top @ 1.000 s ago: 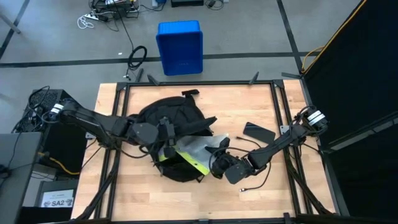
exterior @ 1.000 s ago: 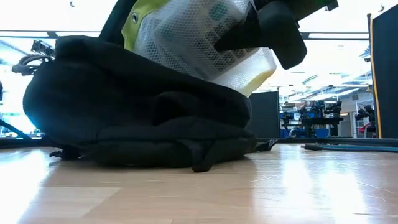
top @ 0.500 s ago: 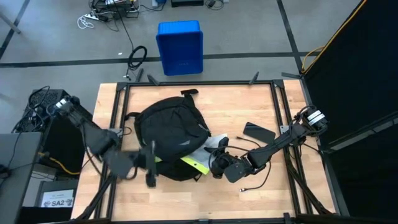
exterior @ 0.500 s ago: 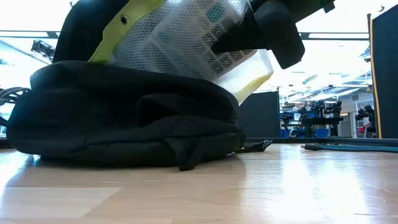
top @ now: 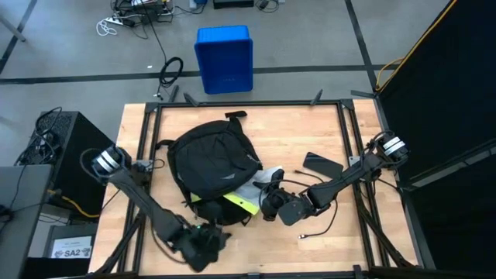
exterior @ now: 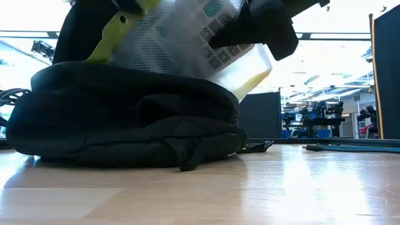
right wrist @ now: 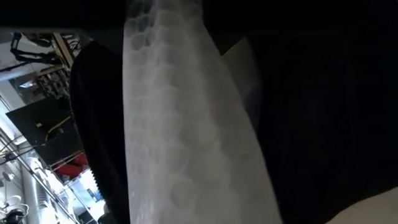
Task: Unpack backpack
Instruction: Put the white zip bag into the black backpack
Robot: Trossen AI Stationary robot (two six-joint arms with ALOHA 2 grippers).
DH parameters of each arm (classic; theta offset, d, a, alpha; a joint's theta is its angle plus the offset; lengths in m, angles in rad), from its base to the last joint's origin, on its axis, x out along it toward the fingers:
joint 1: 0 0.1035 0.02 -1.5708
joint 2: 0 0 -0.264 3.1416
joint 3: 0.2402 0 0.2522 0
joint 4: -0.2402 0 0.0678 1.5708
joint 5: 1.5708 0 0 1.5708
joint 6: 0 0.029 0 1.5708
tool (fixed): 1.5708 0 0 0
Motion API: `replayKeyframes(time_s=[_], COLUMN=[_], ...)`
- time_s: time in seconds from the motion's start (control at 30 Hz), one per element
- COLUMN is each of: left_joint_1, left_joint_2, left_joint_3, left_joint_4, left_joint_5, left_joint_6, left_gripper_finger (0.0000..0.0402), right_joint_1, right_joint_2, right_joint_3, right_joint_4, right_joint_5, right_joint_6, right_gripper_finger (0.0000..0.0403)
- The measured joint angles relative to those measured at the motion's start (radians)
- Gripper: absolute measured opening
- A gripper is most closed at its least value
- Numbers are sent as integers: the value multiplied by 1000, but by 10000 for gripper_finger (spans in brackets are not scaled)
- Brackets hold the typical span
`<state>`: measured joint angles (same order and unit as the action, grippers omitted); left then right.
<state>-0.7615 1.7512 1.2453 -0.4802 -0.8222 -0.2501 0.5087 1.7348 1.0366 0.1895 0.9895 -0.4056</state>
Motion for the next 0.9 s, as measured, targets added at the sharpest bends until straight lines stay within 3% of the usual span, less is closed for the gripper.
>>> replayKeyframes(time_s=[0.17, 0.4, 0.7, 0.8, 0.9], left_joint_1=[77, 155, 214, 218, 218], left_joint_2=[6, 23, 70, 71, 71], left_joint_3=[5, 5, 3, 3, 7], left_joint_4=[-125, -167, -285, -260, -227], left_joint_5=[5, 163, 183, 185, 187], left_joint_6=[-153, -188, -256, -233, -197], left_gripper_finger=[204, 204, 203, 176, 96], right_joint_1=[-1, -12, -29, -30, -31], right_joint_2=[-1, -1, -1, -1, -4], right_joint_3=[27, 29, 28, 28, 28], right_joint_4=[-7, -25, -48, -66, -91], right_joint_5=[-26, -74, -119, -136, -181], right_joint_6=[-11, 10, 55, 58, 80], right_gripper_finger=[18, 18, 18, 18, 18])
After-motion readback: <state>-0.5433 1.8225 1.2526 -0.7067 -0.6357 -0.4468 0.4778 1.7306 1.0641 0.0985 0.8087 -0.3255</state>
